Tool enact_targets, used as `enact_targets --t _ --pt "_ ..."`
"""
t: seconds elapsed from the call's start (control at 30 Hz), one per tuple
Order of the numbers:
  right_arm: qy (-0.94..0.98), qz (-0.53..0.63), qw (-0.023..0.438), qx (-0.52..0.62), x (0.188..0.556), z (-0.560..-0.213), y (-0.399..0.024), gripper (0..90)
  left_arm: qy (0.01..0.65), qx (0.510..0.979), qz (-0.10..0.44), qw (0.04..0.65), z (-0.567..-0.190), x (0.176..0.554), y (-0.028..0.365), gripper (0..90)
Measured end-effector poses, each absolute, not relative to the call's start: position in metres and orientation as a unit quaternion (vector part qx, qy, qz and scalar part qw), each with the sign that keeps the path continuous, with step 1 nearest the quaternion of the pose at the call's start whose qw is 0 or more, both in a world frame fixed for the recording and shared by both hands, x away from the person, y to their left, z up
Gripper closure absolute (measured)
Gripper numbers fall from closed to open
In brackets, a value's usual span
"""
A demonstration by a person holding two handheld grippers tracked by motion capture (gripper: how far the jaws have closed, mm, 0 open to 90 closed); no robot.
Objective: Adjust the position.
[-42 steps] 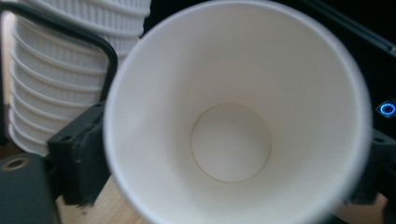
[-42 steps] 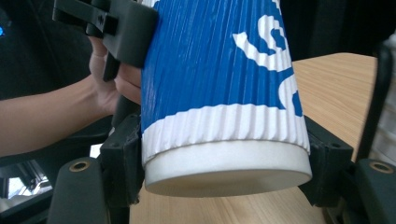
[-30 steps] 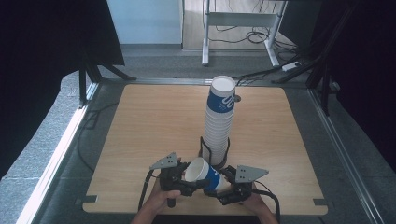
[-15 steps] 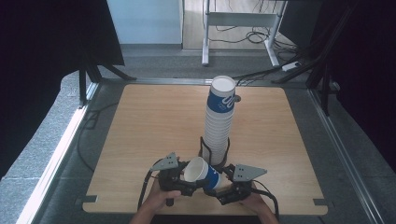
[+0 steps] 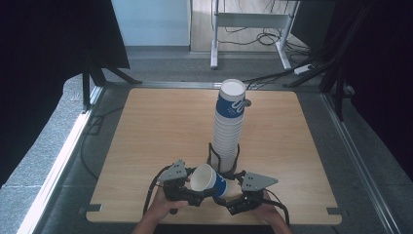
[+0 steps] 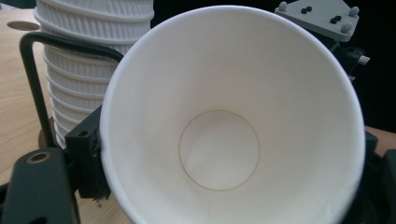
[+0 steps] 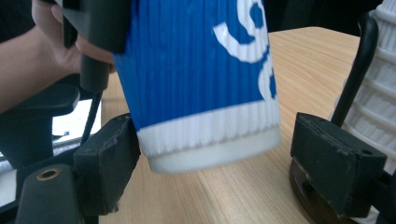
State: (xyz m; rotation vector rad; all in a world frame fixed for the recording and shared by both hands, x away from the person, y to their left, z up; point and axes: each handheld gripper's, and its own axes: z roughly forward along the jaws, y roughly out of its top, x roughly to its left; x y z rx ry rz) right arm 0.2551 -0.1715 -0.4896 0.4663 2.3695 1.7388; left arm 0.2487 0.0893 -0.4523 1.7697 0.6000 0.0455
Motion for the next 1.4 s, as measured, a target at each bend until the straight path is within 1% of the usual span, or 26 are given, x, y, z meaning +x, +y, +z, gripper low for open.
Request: enact_targets --t 0.3,0.4,0.57,0.6,0.77,1.0,1.1,1.13,1.4 --pt "0.796 0.577 0.089 0.159 0.255 -0.489 -0.173 16.2 0.258 0.76 0.026 0.595 -0.449 0.249 0.094 16.6" --pt "0.798 0.573 0.089 0.162 0.256 -0.489 -0.174 16.2 0.257 0.765 0.04 0.589 -0.446 0.248 0.097 16.5" --pt "0.805 0.562 0.093 0.169 0.258 -0.491 -0.176 15.7 0.257 0.766 0.048 0.587 -0.442 0.249 0.102 16.5" --pt "0.806 0.559 0.094 0.169 0.258 -0.492 -0.176 15.6 0.259 0.771 0.058 0.579 -0.441 0.248 0.103 16.5" --pt "0.812 0.55 0.101 0.168 0.257 -0.491 -0.178 15.5 0.263 0.778 0.072 0.566 -0.438 0.248 0.105 16.5" --pt "0.82 0.537 0.115 0.16 0.253 -0.487 -0.174 15.1 0.27 0.807 0.099 0.517 -0.437 0.246 0.1 16.5" --pt "0.823 0.532 0.121 0.158 0.252 -0.486 -0.172 15.0 0.269 0.812 0.106 0.507 -0.437 0.246 0.097 16.5" --pt "0.825 0.529 0.123 0.156 0.251 -0.485 -0.17 15.0 0.268 0.818 0.116 0.495 -0.439 0.245 0.095 16.4" --pt "0.828 0.524 0.13 0.15 0.249 -0.486 -0.162 15.0 0.259 0.837 0.131 0.463 -0.441 0.242 0.087 16.4"
